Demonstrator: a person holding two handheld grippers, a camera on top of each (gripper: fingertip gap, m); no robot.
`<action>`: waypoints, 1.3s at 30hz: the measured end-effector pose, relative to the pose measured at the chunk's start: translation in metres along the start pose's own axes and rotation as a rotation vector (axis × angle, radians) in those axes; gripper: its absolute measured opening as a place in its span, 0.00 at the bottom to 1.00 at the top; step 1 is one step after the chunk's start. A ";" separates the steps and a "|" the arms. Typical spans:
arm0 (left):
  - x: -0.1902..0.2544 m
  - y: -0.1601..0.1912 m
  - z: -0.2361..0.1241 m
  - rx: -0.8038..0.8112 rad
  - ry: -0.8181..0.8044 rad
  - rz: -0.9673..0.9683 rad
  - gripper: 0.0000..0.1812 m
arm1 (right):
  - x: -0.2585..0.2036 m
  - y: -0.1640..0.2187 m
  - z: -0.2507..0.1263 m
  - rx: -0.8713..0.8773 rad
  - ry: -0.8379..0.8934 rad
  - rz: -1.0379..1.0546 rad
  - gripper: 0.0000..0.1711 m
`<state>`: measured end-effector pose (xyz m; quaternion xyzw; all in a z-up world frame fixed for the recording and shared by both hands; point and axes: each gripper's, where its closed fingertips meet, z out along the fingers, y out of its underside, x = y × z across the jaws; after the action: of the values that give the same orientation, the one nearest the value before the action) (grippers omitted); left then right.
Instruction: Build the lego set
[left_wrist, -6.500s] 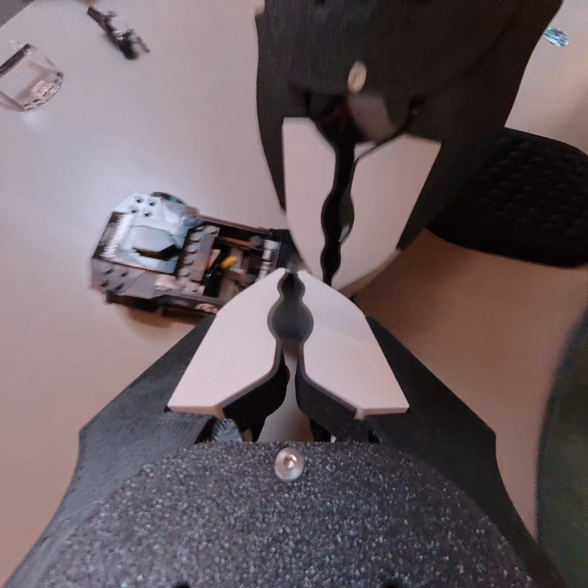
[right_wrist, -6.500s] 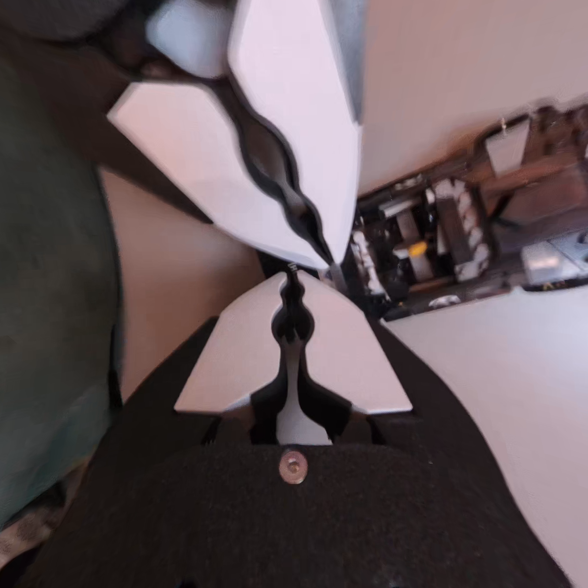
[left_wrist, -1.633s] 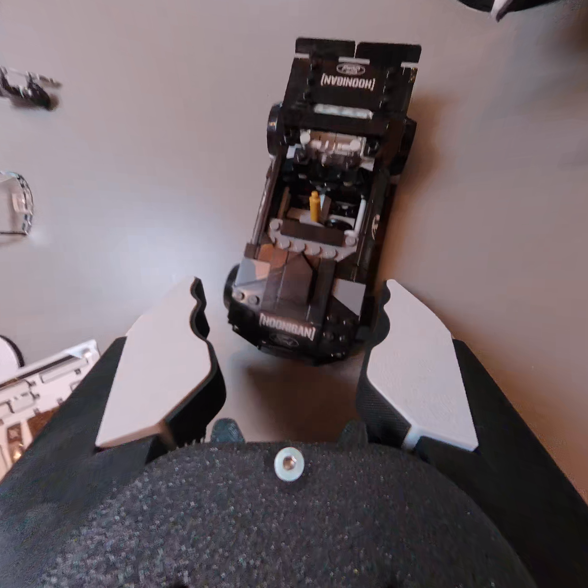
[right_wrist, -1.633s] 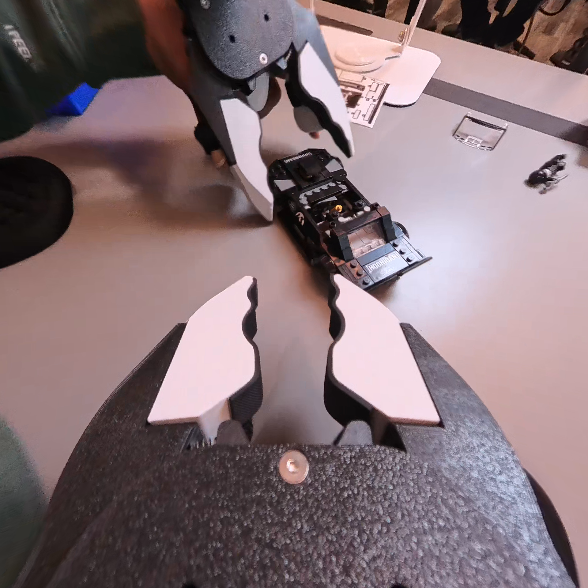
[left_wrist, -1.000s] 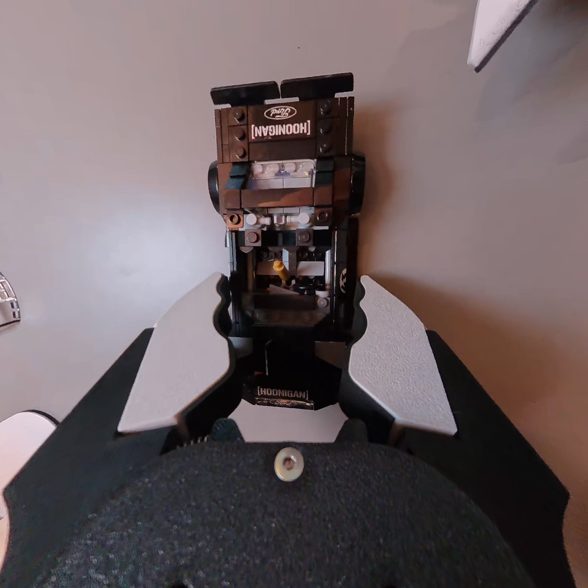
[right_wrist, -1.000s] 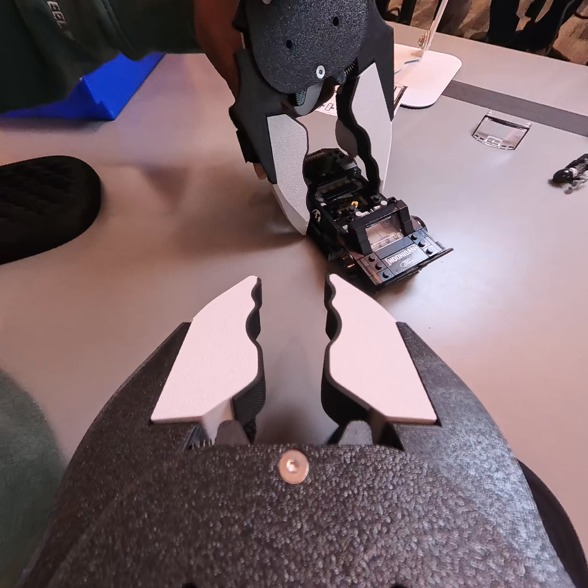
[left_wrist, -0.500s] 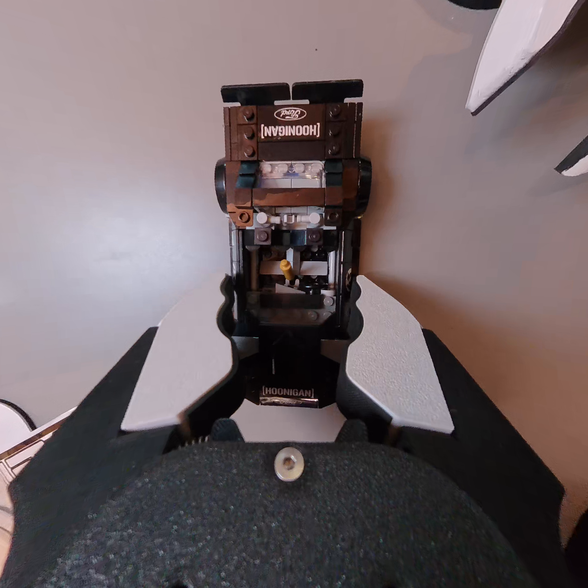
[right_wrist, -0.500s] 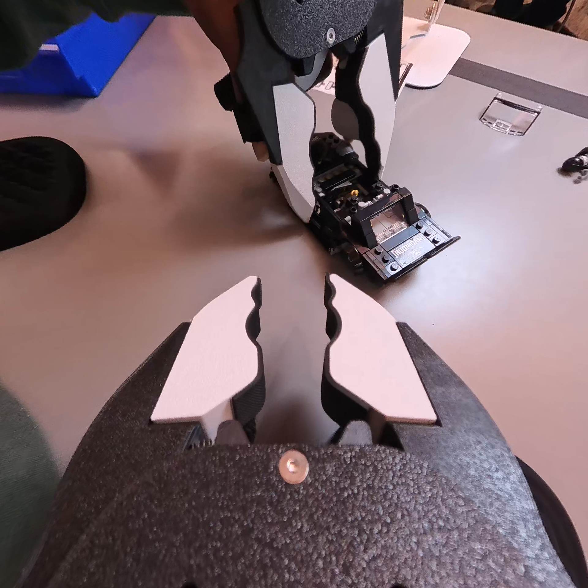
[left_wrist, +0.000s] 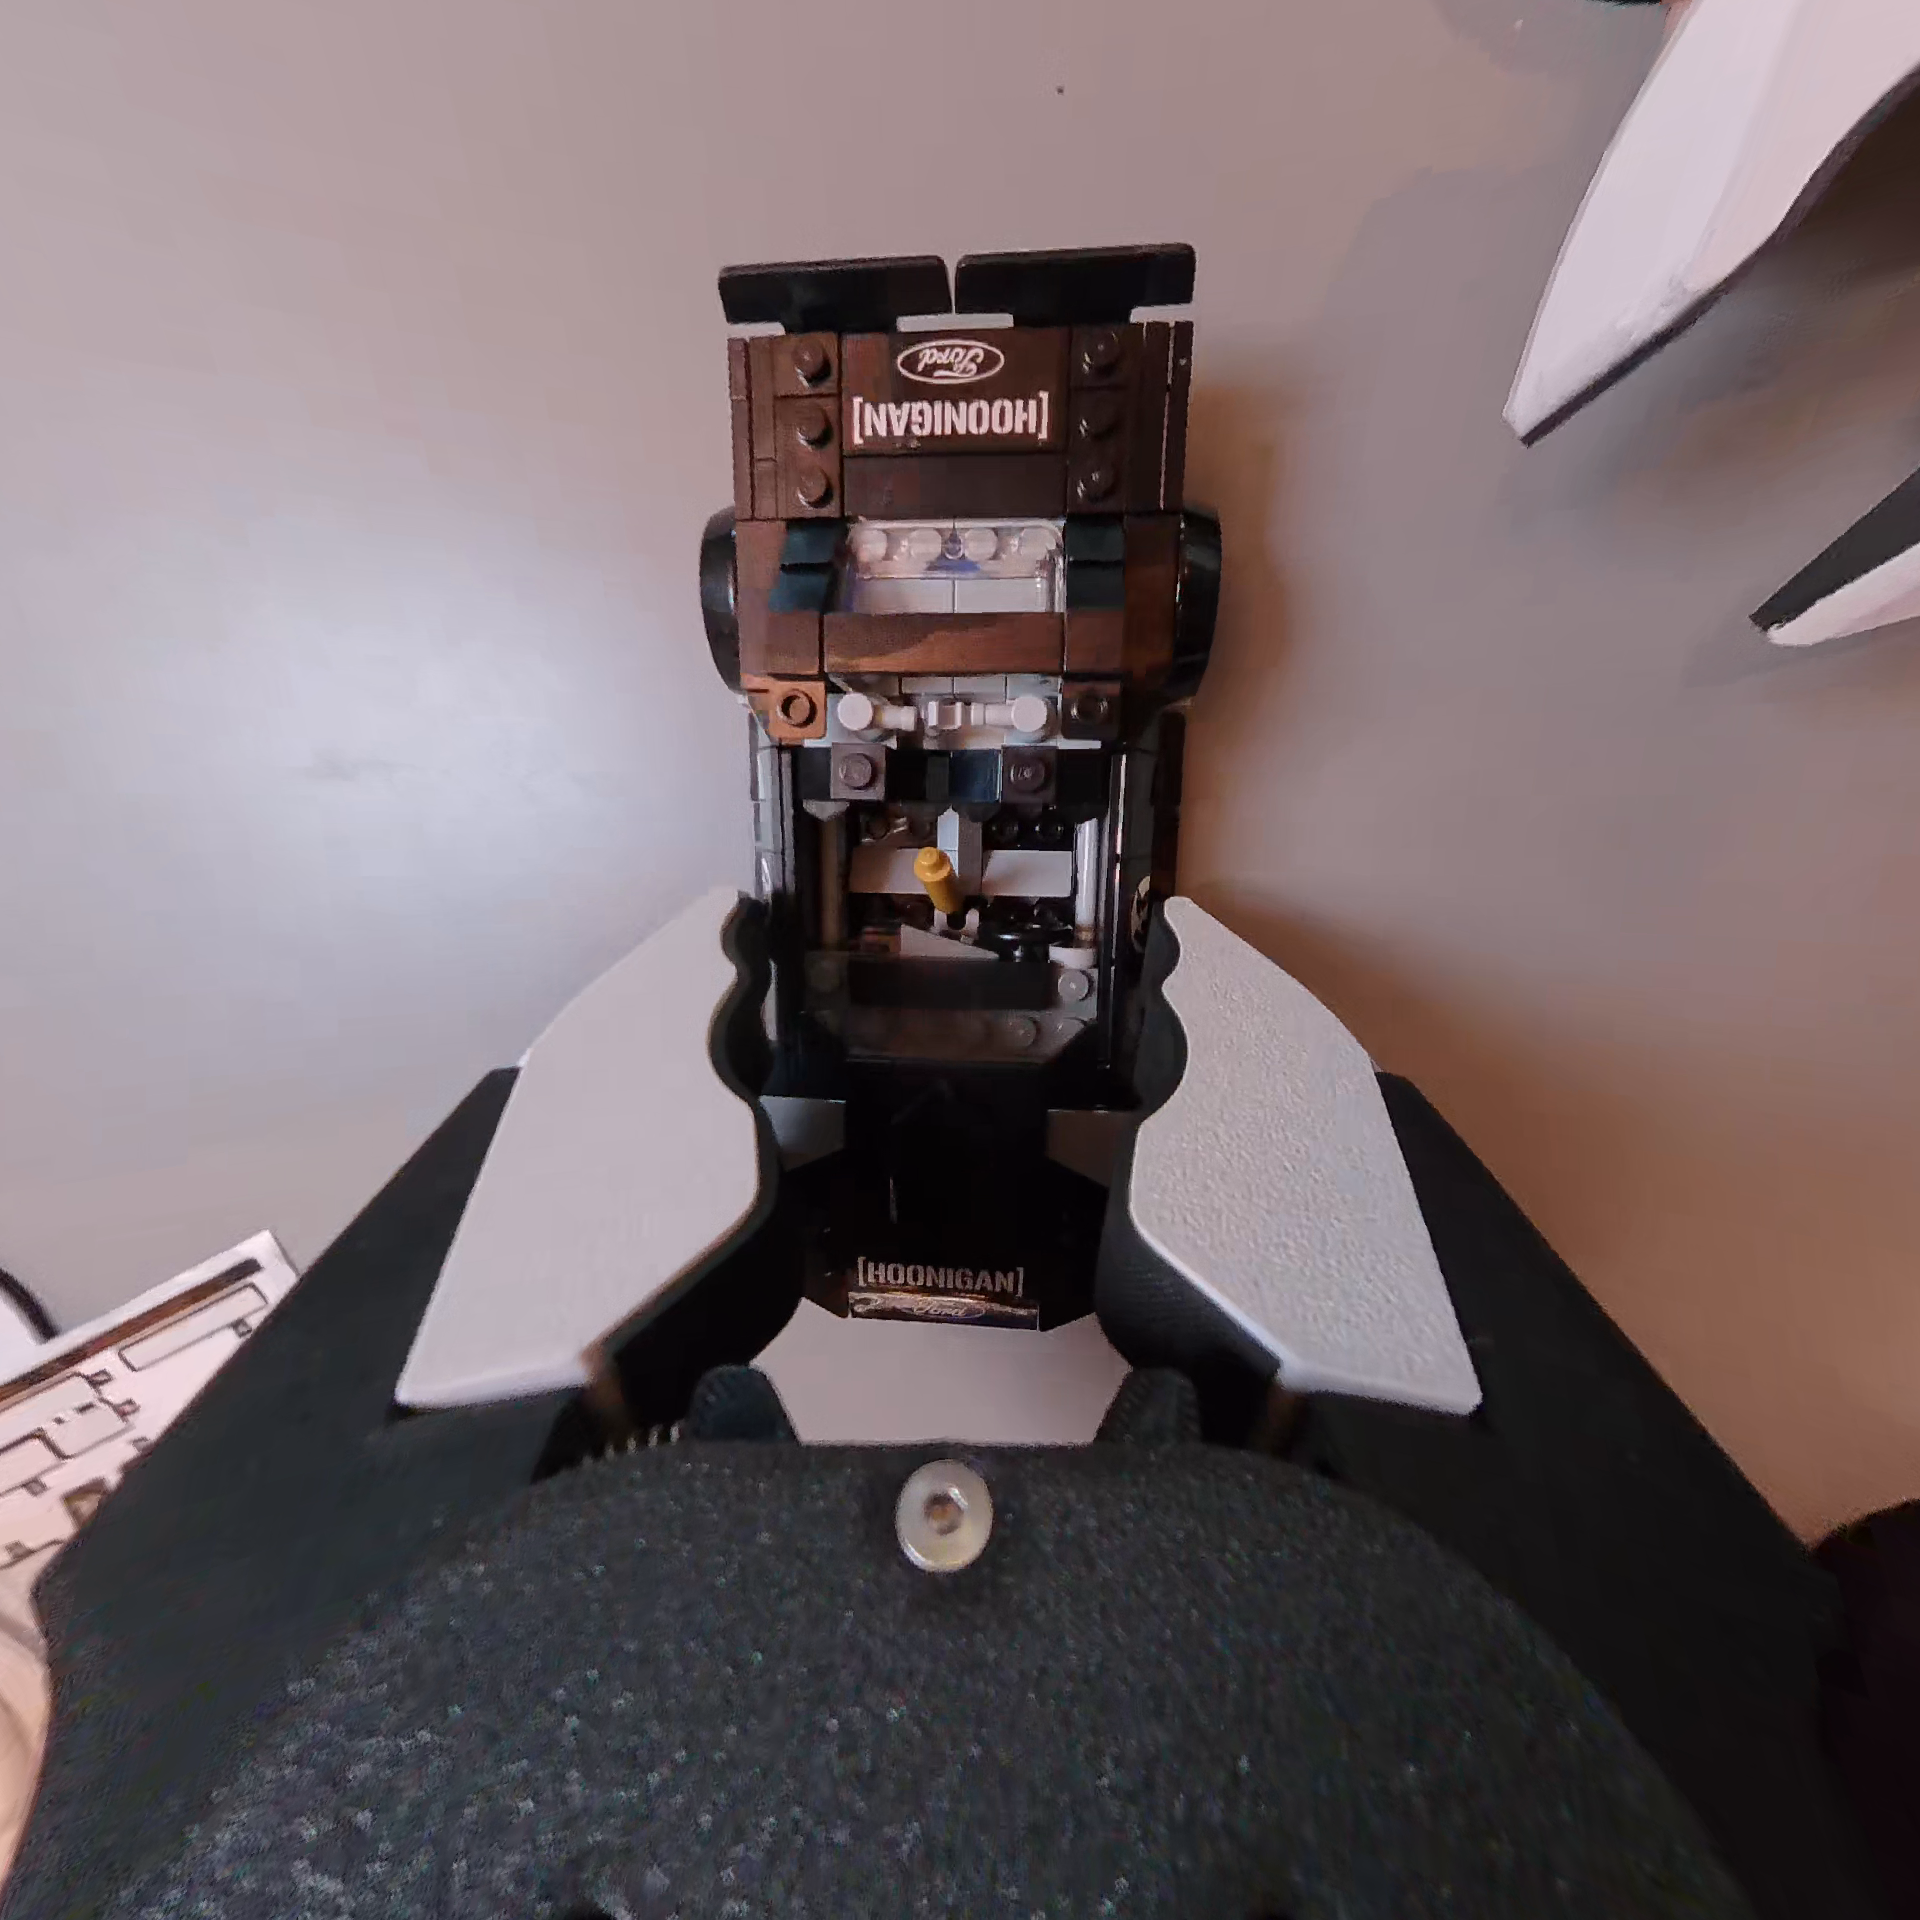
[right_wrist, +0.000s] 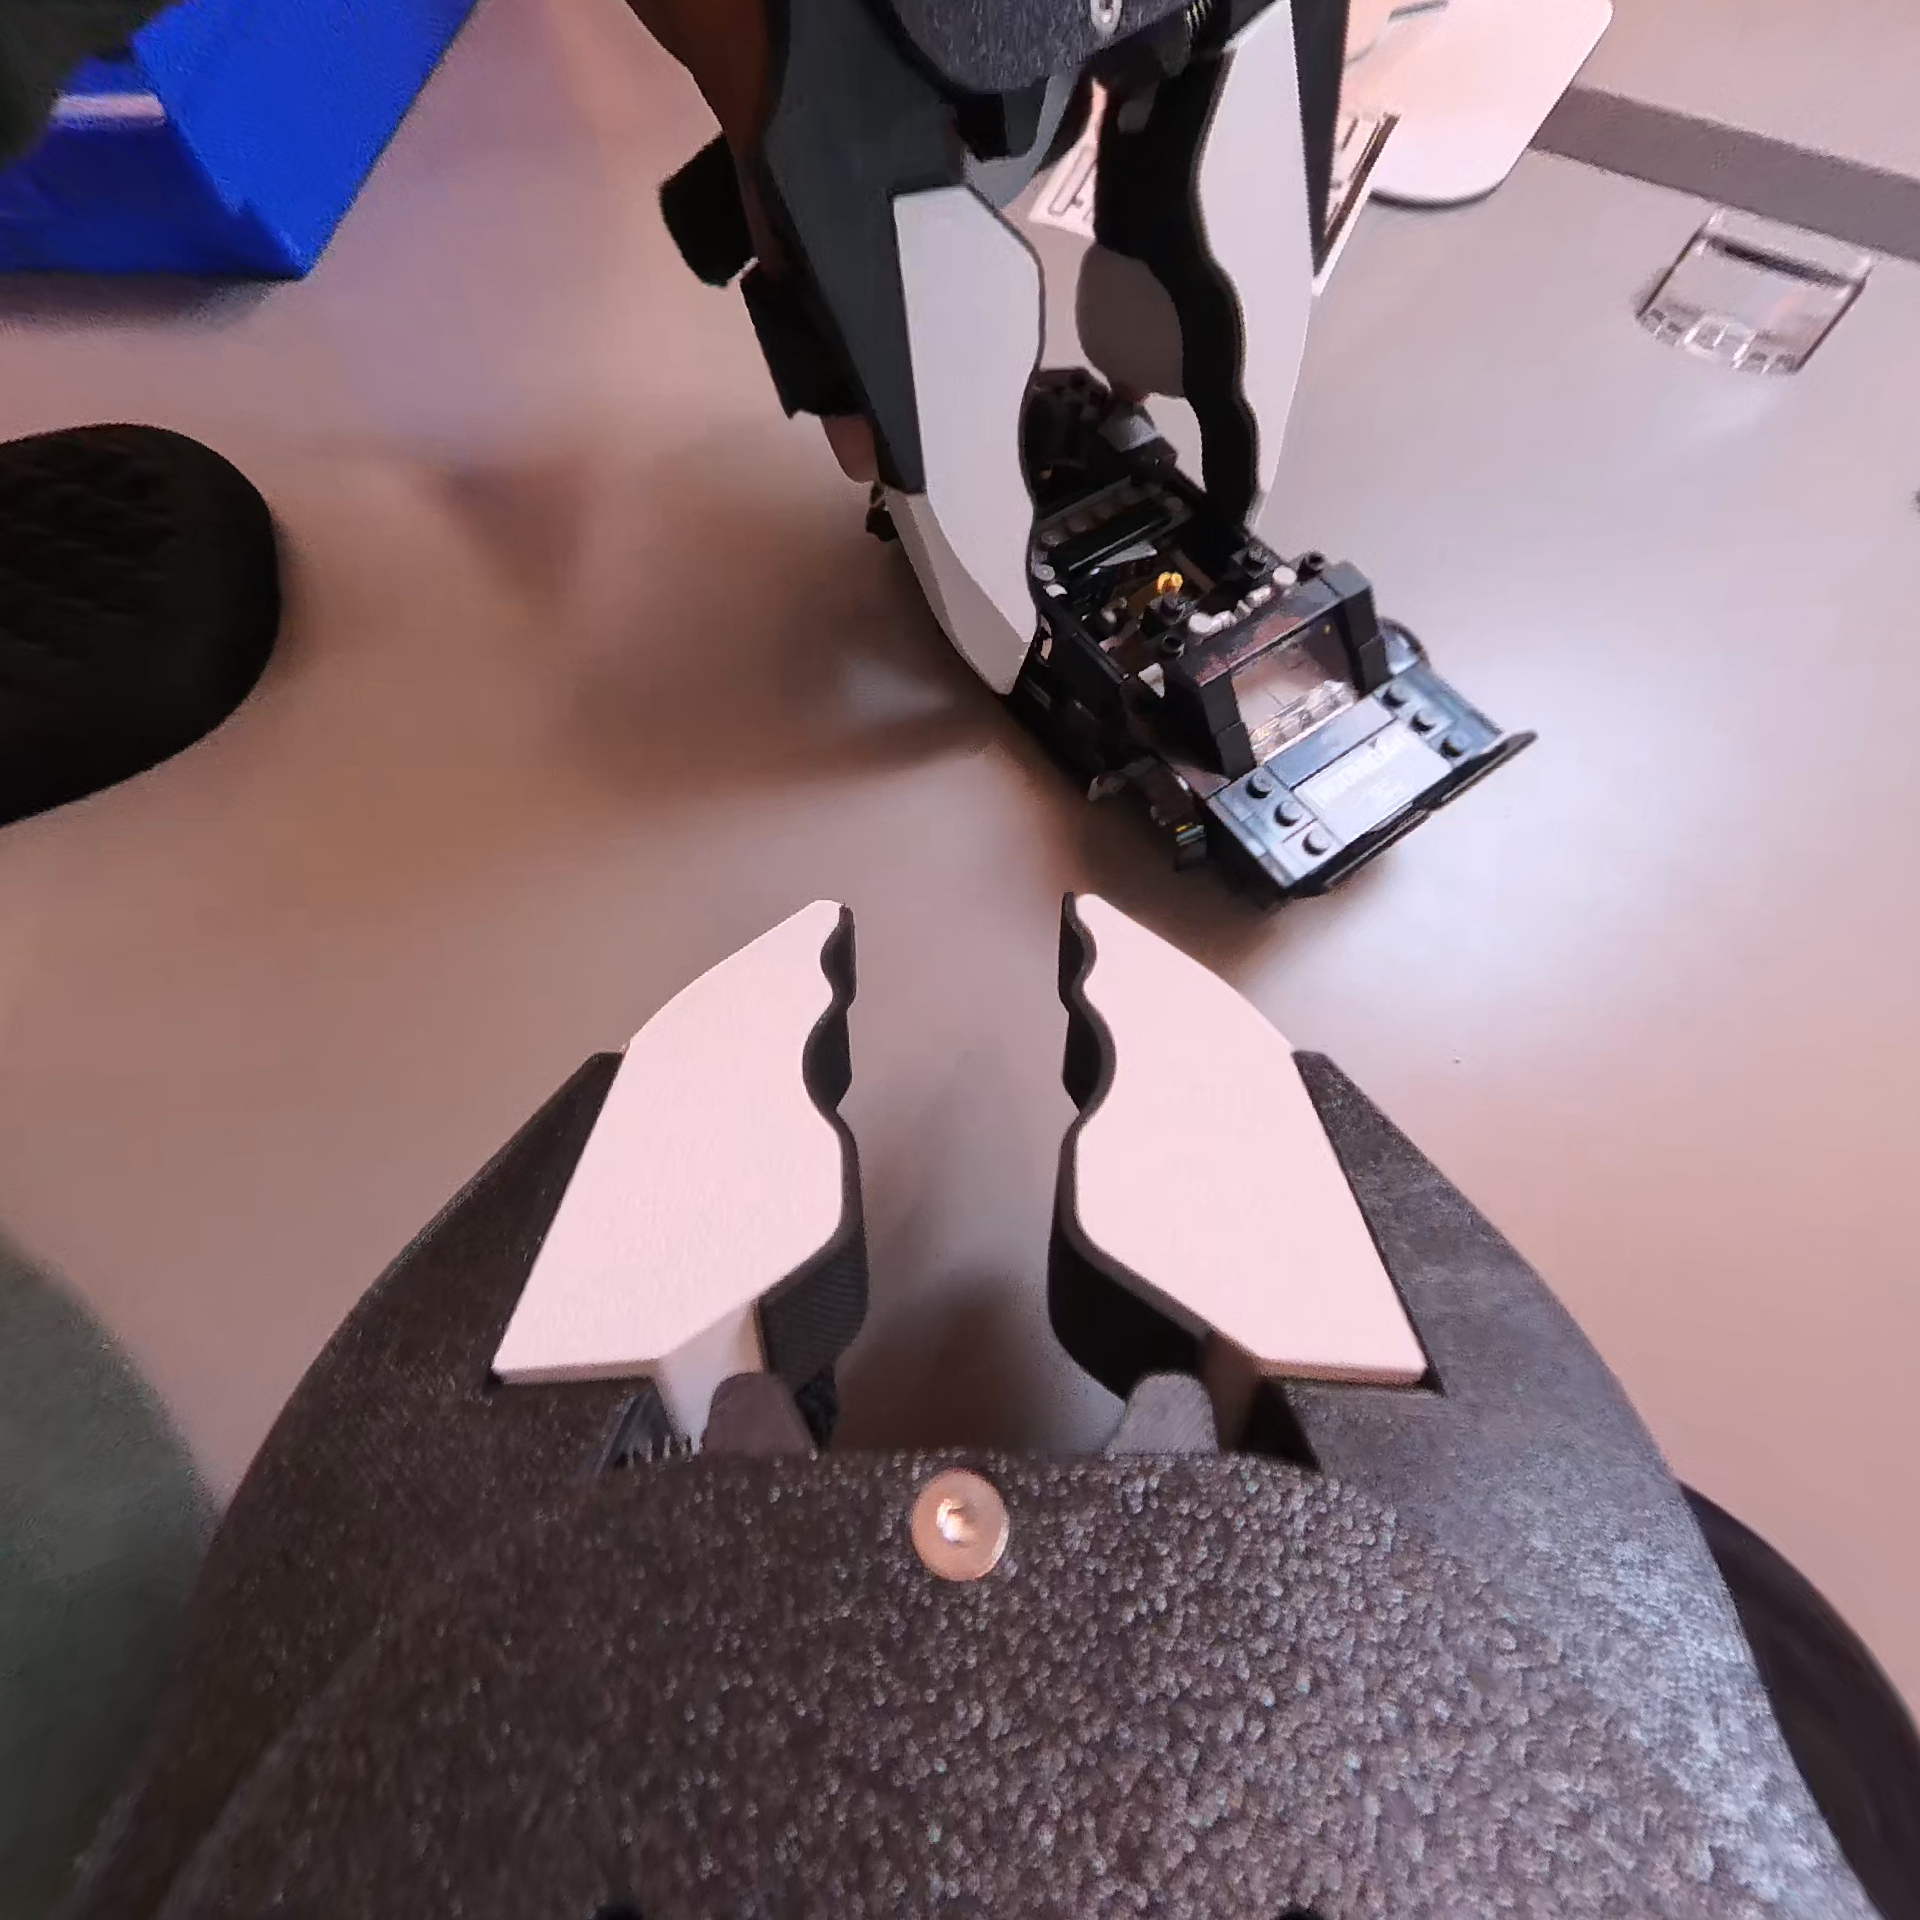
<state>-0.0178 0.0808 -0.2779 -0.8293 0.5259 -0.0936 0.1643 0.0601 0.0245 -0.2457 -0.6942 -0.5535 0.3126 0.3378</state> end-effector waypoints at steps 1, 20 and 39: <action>0.000 0.000 -0.001 -0.003 0.020 -0.030 0.38 | 0.001 -0.001 0.002 -0.007 -0.005 0.034 0.22; -0.001 -0.012 -0.013 0.086 0.394 -0.519 0.39 | 0.061 0.010 0.047 -0.360 0.216 0.193 0.00; 0.000 -0.023 -0.023 0.279 0.481 -0.608 0.38 | 0.082 0.003 0.054 -0.457 0.367 0.124 0.00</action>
<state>-0.0062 0.0862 -0.2483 -0.8712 0.2628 -0.3992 0.1125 0.0343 0.1111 -0.2844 -0.8296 -0.4958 0.0691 0.2472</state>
